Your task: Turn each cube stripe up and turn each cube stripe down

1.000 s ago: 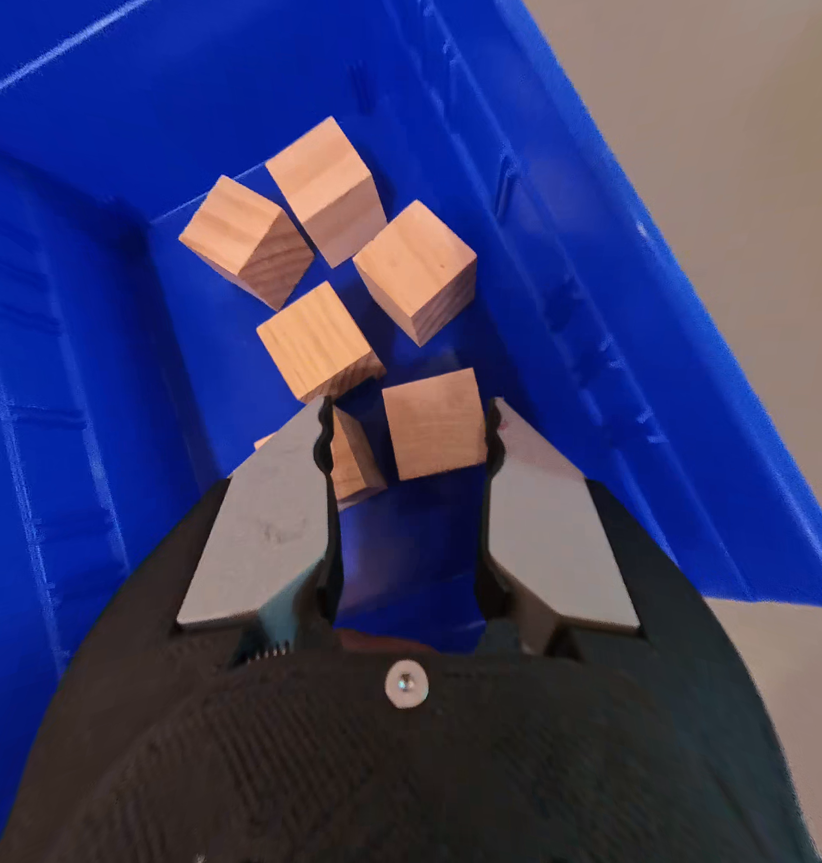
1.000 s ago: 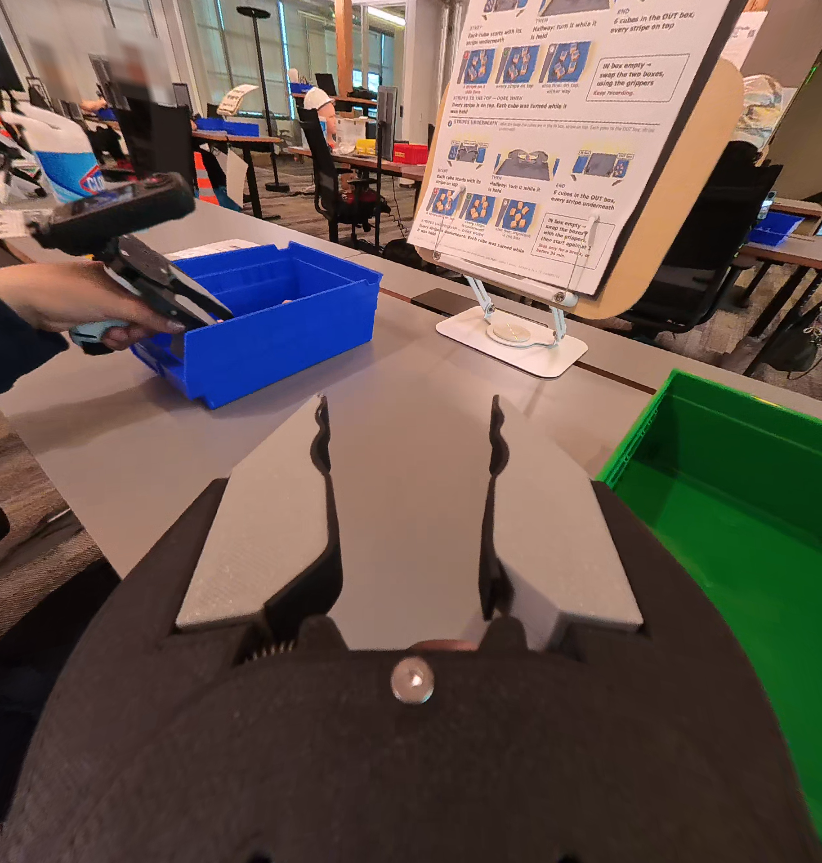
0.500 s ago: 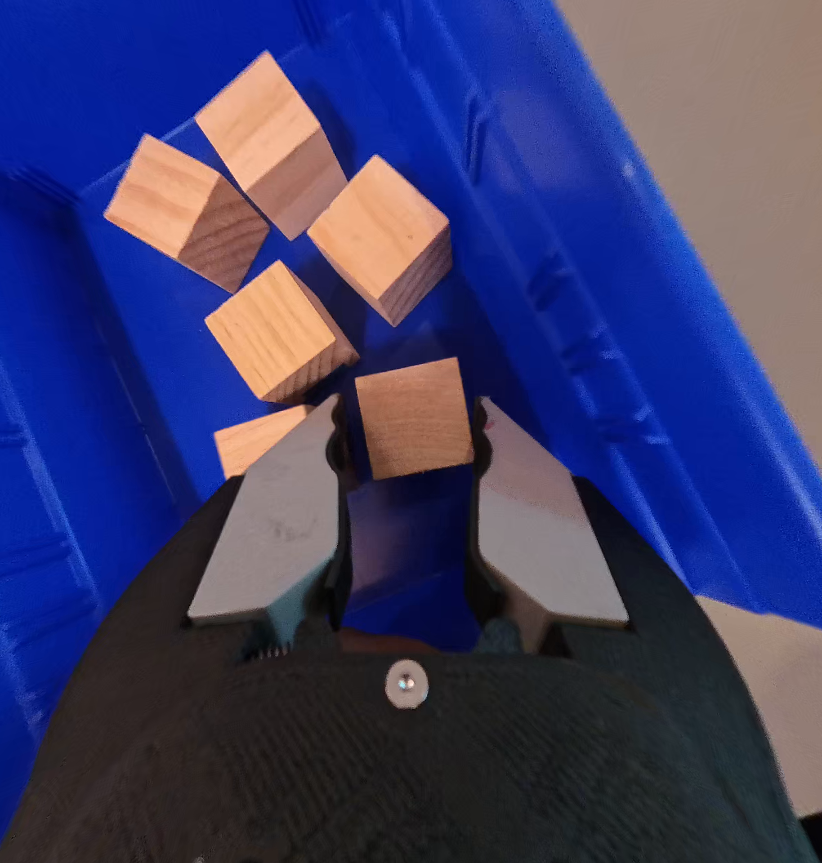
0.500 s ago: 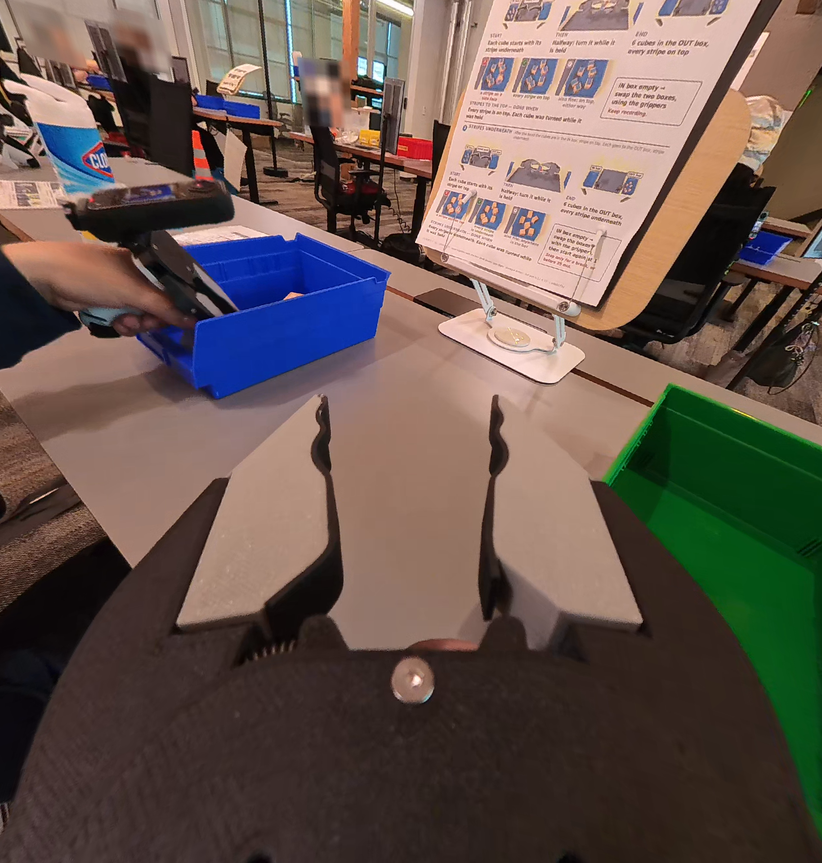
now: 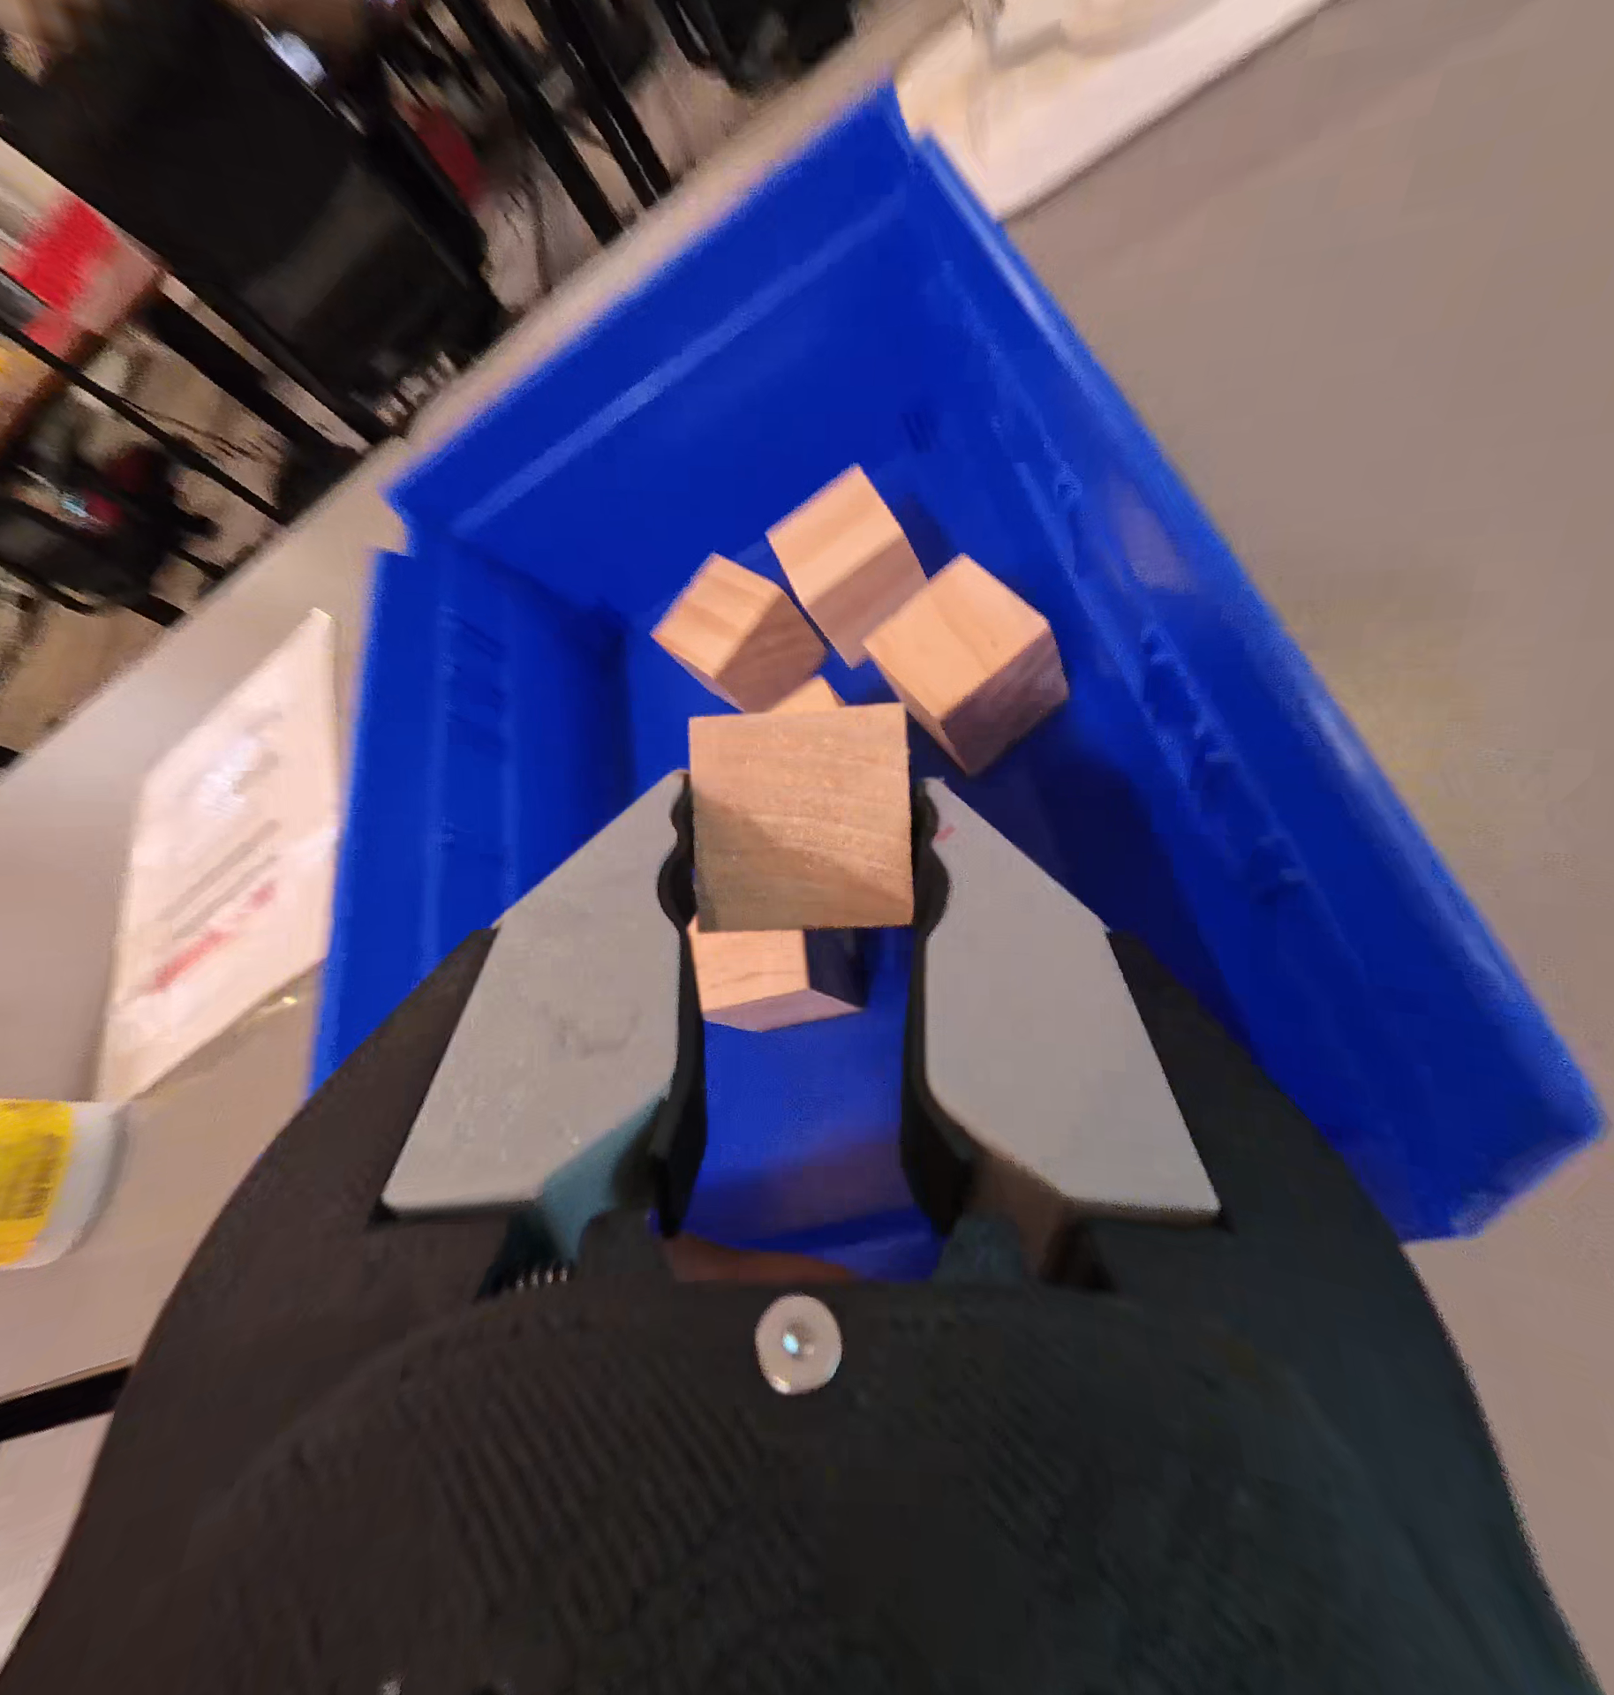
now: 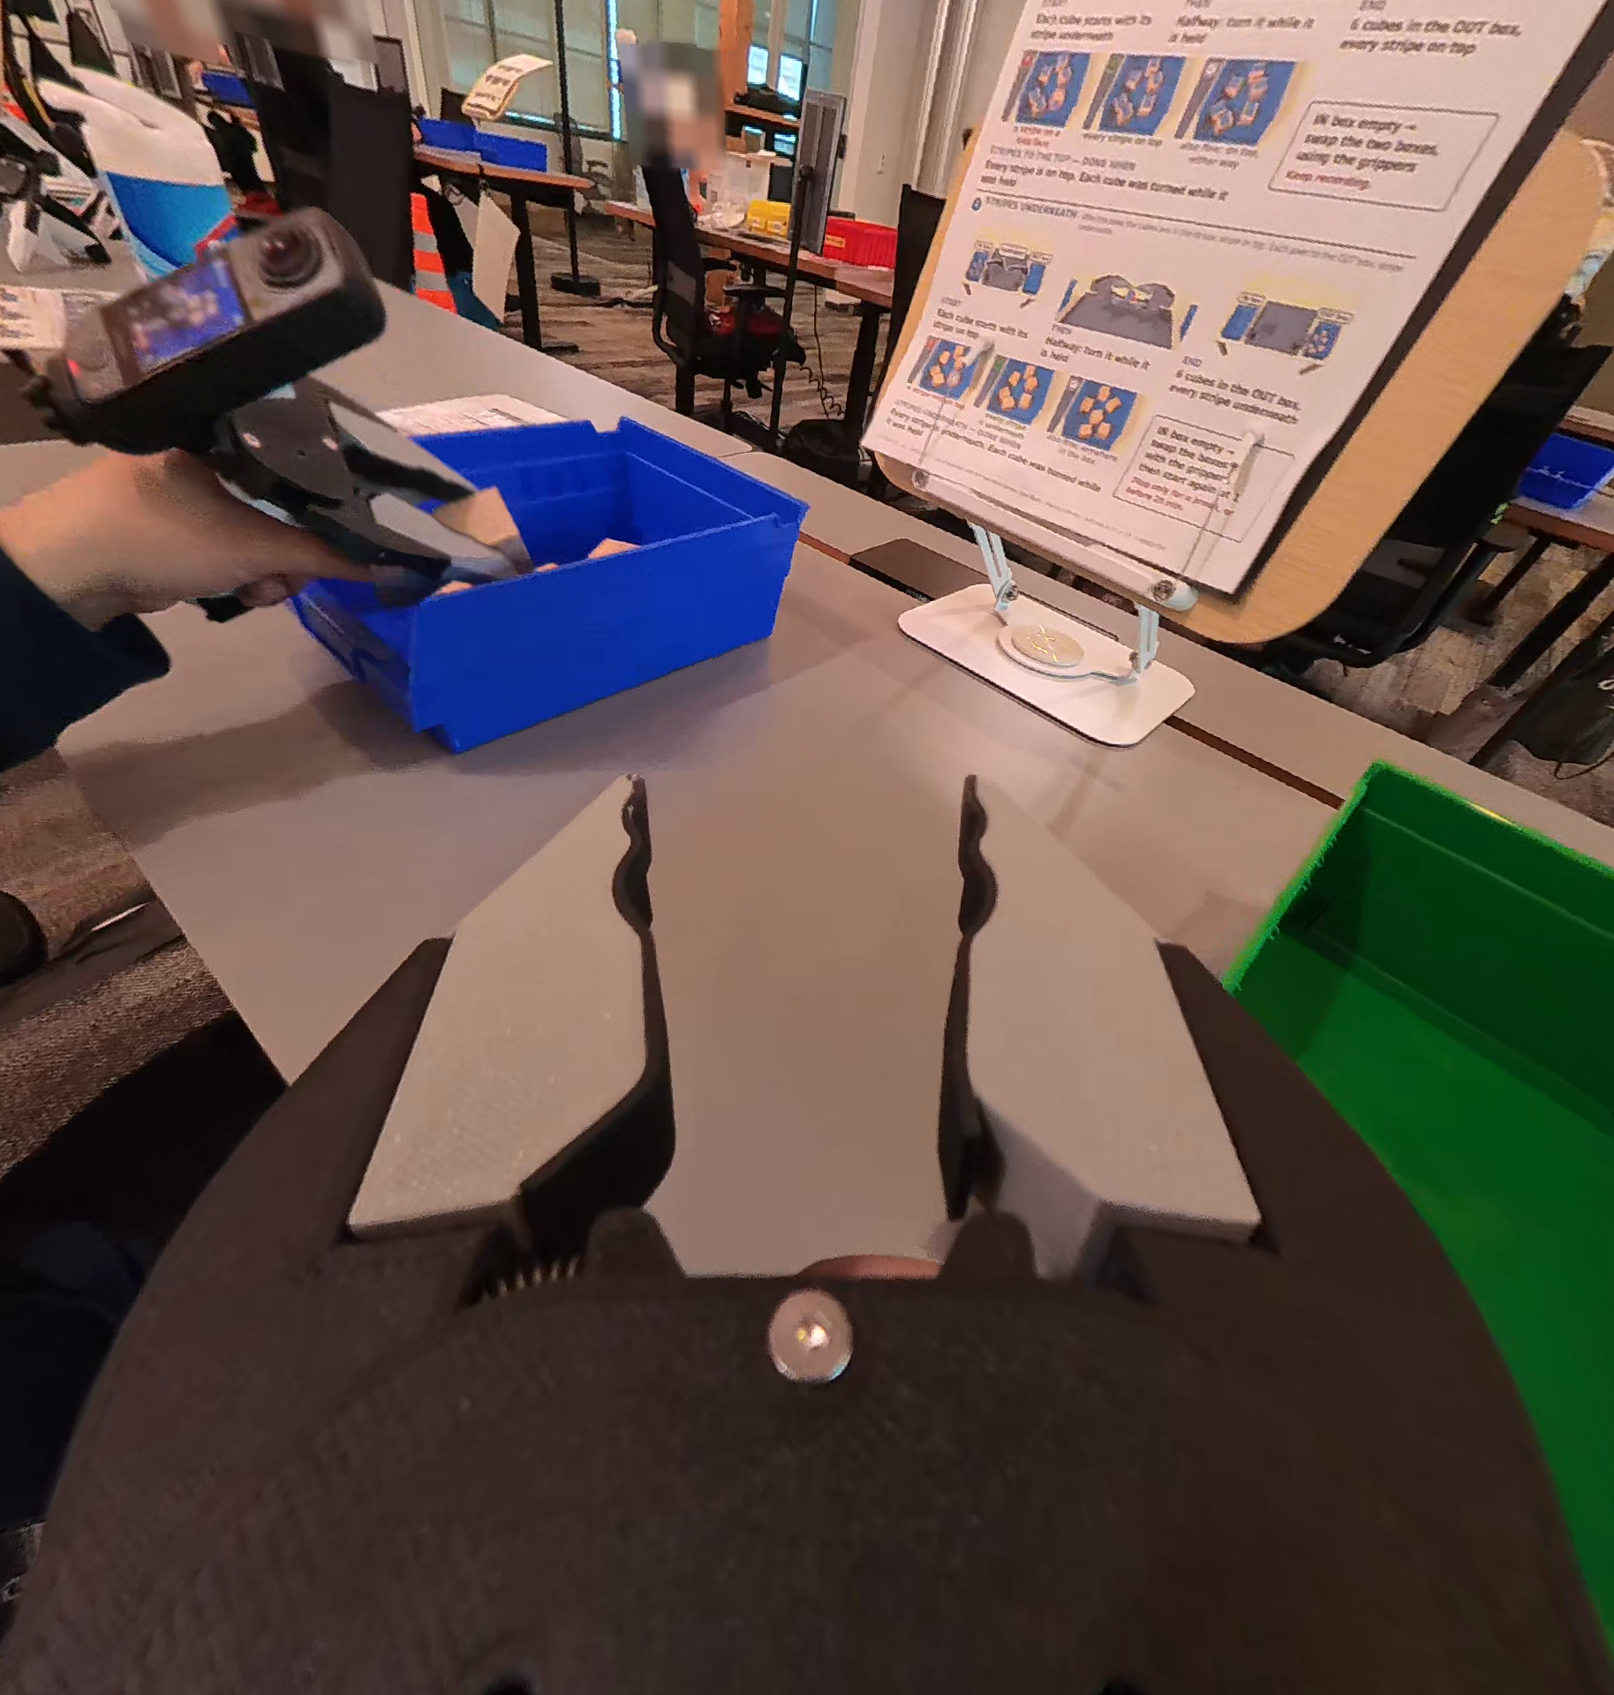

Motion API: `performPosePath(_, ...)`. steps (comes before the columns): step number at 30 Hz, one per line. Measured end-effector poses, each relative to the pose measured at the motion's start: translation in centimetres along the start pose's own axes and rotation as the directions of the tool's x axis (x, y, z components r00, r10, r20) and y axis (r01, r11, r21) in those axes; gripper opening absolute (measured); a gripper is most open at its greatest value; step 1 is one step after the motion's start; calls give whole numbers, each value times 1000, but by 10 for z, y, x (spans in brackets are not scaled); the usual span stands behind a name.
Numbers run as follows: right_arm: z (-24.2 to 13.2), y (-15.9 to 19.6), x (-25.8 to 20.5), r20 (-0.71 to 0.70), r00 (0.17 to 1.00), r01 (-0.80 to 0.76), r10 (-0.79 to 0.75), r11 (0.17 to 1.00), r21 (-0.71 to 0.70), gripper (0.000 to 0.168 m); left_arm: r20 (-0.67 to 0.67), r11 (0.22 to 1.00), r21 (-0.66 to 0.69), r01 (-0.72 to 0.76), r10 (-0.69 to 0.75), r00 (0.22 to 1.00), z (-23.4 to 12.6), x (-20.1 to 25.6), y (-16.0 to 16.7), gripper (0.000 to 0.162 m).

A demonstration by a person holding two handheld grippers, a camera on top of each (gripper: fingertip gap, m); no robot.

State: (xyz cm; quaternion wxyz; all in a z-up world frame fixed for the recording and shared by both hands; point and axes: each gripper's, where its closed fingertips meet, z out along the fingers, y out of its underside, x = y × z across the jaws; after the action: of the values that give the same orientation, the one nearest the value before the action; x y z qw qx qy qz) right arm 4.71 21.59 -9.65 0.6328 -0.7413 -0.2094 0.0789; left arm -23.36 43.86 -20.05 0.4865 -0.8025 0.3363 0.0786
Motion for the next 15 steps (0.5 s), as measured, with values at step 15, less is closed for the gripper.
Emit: performPosePath(15,13,-32,-37,195,981,-18,18,1000,-4,63,-125,773,634,-8,113,986,-152,70,-106,44)
